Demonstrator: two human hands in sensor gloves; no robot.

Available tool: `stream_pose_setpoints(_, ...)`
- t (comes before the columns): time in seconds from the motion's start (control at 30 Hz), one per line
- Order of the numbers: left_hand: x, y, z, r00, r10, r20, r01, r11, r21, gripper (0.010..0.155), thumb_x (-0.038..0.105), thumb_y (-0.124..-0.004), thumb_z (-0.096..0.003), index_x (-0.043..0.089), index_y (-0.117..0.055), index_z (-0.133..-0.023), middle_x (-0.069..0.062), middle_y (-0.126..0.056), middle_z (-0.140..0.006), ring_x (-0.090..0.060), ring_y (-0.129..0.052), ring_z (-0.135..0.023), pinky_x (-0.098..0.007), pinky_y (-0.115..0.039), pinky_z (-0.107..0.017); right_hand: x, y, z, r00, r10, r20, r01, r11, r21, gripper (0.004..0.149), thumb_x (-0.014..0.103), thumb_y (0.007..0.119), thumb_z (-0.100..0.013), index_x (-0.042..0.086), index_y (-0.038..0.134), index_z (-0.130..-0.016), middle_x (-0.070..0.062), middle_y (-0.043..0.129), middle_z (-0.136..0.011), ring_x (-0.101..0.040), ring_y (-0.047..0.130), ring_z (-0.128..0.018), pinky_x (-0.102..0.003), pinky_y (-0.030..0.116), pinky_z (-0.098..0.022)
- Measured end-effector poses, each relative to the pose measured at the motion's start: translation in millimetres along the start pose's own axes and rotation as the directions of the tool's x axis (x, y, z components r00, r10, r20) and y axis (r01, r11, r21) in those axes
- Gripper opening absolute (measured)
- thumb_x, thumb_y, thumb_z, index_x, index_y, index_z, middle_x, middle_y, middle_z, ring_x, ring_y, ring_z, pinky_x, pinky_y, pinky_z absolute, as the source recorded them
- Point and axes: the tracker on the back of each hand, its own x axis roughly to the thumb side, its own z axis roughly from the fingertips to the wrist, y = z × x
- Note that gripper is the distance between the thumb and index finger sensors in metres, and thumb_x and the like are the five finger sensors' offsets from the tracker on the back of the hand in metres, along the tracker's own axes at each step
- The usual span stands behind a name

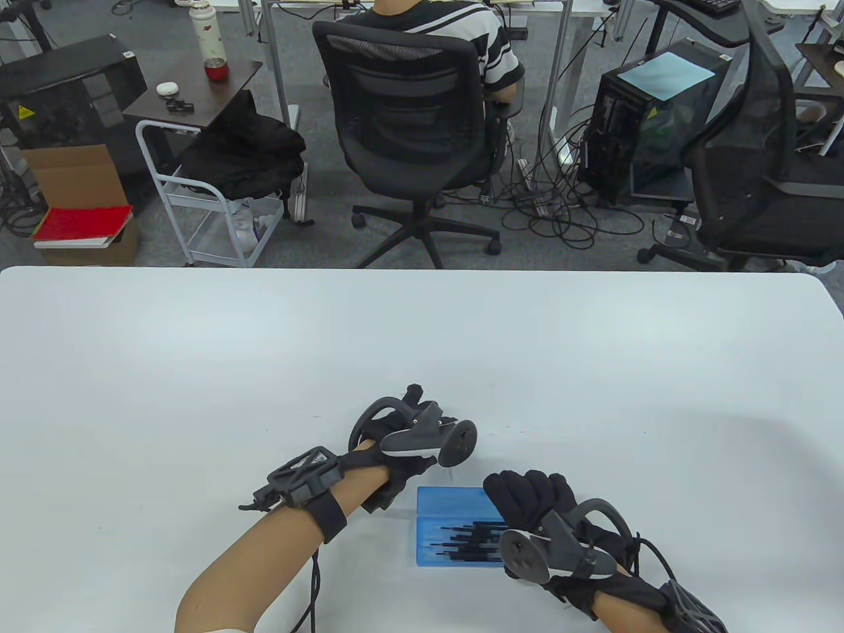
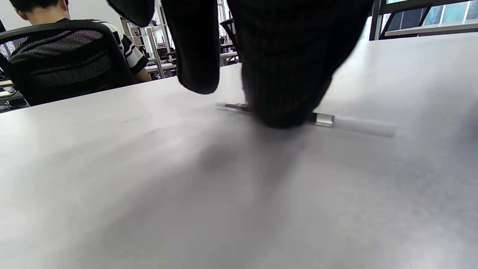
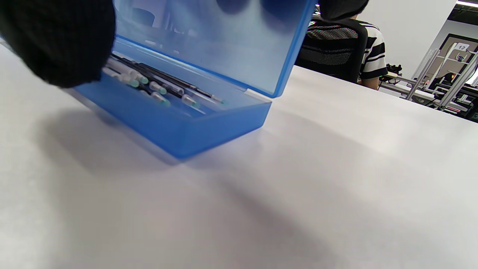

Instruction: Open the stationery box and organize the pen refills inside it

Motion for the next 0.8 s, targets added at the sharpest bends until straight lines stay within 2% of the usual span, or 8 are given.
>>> stream_pose_setpoints(0.3, -0.8, -5.2, -2.6, 1.000, -0.009, -0.029, 0.010, 0.999, 0.031, 0.051, 0.031, -0.095, -0.0493, 0.046, -0.081, -0.096, 0.023, -0.081, -0.110, -0.020, -0.083, -0.105, -0.062, -0.043, -0.092, -0.2, 0.2, -0.4, 1.000, -0.003, 0.000, 0.003, 1.000, 0.000, 0.120, 0.058, 0.084, -0.035, 0.012, 0.003, -0.112, -0.020, 0.027, -0.122, -0.053, 0.047, -0.106, -0.069, 0.047, -0.077)
stream_pose_setpoints(0.57, -1.1, -3.9, -1.9, 0.998, -0.013, -0.053, 0.015, 0.999, 0.040, 0.041, 0.030, -0.095, -0.0488, 0.042, -0.088, -0.088, 0.017, -0.096, -0.094, -0.017, -0.090, -0.099, -0.061, -0.046, -0.091, -0.1, 0.0, -0.4, 1.000, 0.000, -0.001, 0.000, 1.000, 0.000, 0.120, 0.058, 0.084, -0.036, 0.012, 0.003, -0.112, -0.020, 0.027, -0.122, -0.053, 0.047, -0.106, -0.069, 0.047, -0.077)
stream_pose_setpoints(0.8, 1.4, -4.3, -1.8, 0.999, -0.022, -0.038, 0.024, 0.999, 0.036, 0.043, 0.028, -0.096, -0.0481, 0.037, -0.087, -0.090, 0.012, -0.099, -0.089, -0.017, -0.092, -0.098, -0.062, -0.049, -0.091, 0.3, -0.2, -0.3, 1.000, 0.003, -0.004, -0.003, 1.000, 0.001, 0.120, 0.058, 0.084, -0.036, 0.012, 0.003, -0.112, -0.020, 0.027, -0.122, -0.053, 0.047, -0.106, -0.069, 0.048, -0.077)
